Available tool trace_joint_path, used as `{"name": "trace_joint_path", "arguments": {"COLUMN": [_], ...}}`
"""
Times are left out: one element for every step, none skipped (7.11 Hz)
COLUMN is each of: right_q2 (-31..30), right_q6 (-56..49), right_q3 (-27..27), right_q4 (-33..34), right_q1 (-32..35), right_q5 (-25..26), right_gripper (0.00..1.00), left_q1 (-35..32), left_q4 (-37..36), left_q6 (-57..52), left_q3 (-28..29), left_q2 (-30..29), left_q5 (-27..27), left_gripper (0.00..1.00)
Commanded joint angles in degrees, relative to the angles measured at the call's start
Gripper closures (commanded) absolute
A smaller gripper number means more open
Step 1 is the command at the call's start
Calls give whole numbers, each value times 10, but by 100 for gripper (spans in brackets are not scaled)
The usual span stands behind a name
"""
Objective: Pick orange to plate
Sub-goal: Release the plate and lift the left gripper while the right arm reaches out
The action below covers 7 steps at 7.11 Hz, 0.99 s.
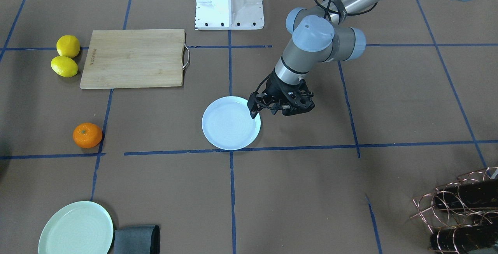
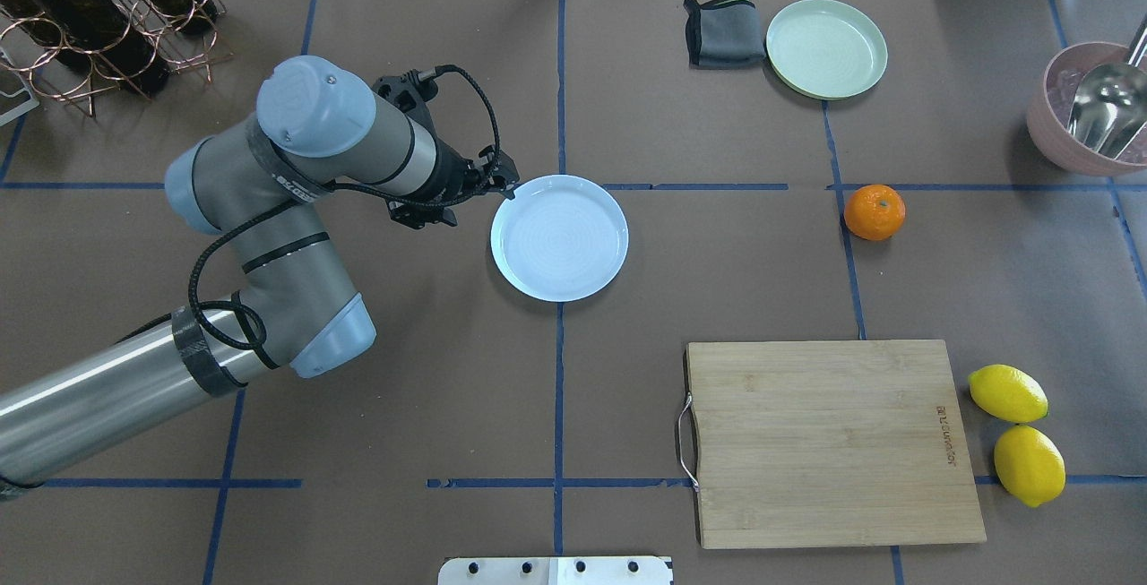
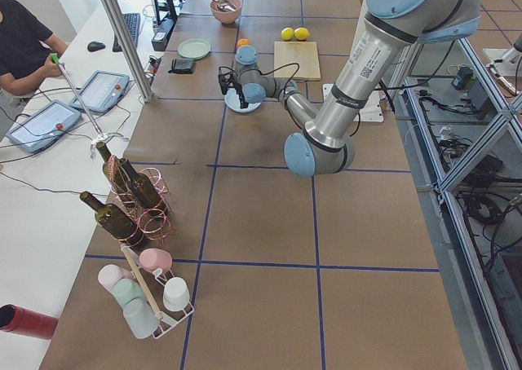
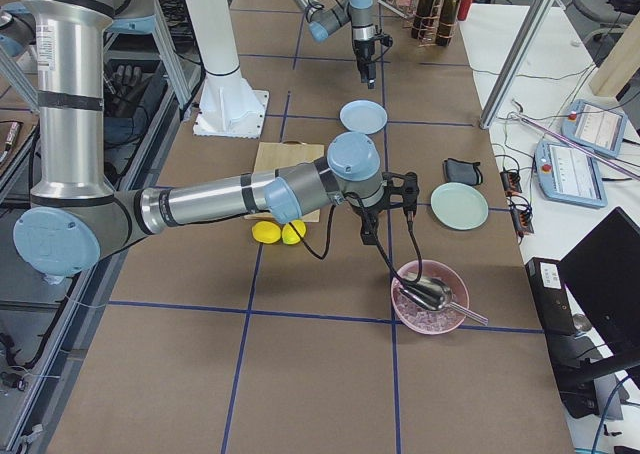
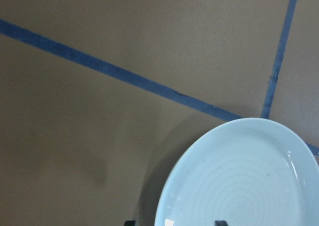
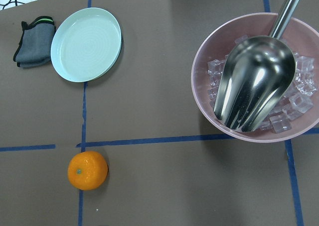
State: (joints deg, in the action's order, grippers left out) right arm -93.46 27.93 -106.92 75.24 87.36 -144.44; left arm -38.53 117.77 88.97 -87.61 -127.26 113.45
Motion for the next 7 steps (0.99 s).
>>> {"name": "trace_joint_path", "arguments": {"right_q2": [0, 0, -1, 12, 47, 91, 126], "right_q6": [24, 48, 134, 225, 259, 266, 266], "right_q3": [-14, -18, -15, -10, 8, 48, 98], "right_q4": [-2, -9, -74, -120, -122, -120, -123], "right_q1": [-73, -112, -187, -264, -299, -310, -315], "right_q5": [74, 109, 175, 242, 266, 276, 282], "right_gripper": [0, 0, 0, 0, 0, 0, 0], "left_q1": [-36, -60, -72, -85, -88, -89, -89], "left_q4": [-37, -86, -108, -109, -109, -109, -109], "left_q6": [-66, -133, -164, -166, -167, -167, -167], "left_q3": [-32, -66, -100, -114, -114, -114, -118], "left_q2": [1, 3, 20, 27, 27, 28, 27], "left_q5": [28, 28, 27, 27, 26, 25, 25], "left_gripper": [0, 0, 0, 0, 0, 0, 0]}}
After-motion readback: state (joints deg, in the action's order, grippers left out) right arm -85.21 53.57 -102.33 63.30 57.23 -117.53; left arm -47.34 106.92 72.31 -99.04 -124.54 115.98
